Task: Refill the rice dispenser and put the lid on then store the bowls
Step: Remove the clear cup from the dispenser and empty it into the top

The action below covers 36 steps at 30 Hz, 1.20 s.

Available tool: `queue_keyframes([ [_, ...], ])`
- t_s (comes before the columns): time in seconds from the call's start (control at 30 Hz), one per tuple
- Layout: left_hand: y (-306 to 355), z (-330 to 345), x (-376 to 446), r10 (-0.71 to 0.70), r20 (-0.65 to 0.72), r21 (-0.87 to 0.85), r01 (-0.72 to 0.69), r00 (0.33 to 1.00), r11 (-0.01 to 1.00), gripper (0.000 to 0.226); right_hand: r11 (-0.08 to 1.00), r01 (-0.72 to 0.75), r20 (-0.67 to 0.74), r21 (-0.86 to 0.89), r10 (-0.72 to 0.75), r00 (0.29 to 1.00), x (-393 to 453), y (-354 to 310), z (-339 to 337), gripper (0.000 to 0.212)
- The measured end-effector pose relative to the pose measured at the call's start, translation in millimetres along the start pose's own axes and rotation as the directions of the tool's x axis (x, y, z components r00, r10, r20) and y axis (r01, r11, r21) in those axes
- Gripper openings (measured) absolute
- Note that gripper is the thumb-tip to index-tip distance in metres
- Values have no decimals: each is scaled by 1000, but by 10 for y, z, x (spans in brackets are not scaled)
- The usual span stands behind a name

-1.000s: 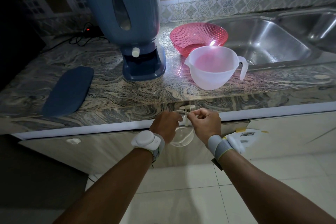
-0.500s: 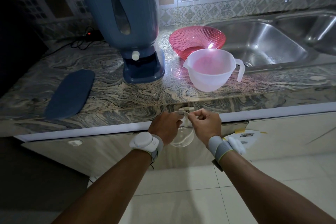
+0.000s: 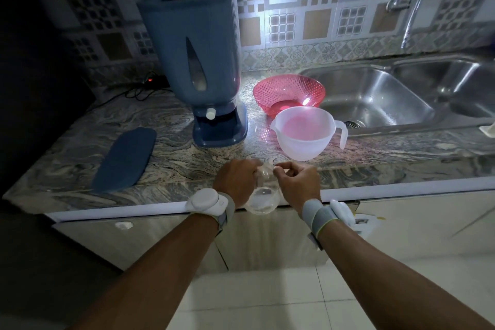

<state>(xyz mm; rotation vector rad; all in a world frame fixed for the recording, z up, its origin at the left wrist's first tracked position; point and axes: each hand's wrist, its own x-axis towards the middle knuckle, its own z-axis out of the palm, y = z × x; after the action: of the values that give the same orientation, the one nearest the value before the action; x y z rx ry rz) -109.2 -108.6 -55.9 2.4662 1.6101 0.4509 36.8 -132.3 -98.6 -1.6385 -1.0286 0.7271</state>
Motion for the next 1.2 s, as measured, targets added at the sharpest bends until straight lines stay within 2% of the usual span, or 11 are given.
queue_keyframes([
  [0.1, 55, -307, 50, -4, -85, 9, 4, 996, 1000, 34, 999, 39, 7, 10, -39, 999, 18, -299, -70, 6],
  [0.23, 128, -816, 127, 15, -196, 8, -13, 981, 1000, 29, 996, 58, 25, 65, -60, 998, 65, -766, -210, 20],
  [0.37, 226, -1430, 217, -31, -337, -34, 20, 941, 999, 24, 988, 69, 78, 137, -80, 994, 138, -1361, -414, 24],
  [0.63, 335, -2450, 399, -85, -449, -1, 94, 890, 996, 22, 945, 192, 7, 265, -201, 979, 273, -2522, -743, 36],
  [0.8, 272, -2906, 596, -149, -444, -49, 143, 884, 989, 20, 915, 274, -31, 296, -277, 960, 381, -3122, -749, 36],
  [0.93, 117, -3070, 785, -185, -406, -93, 161, 895, 983, 30, 910, 314, -57, 272, -310, 949, 513, -3399, -658, 38],
  [1.2, -400, -3248, 1313, -185, -322, -96, 162, 928, 982, 48, 900, 431, -122, 57, -422, 898, 1018, -3847, -360, 41],
])
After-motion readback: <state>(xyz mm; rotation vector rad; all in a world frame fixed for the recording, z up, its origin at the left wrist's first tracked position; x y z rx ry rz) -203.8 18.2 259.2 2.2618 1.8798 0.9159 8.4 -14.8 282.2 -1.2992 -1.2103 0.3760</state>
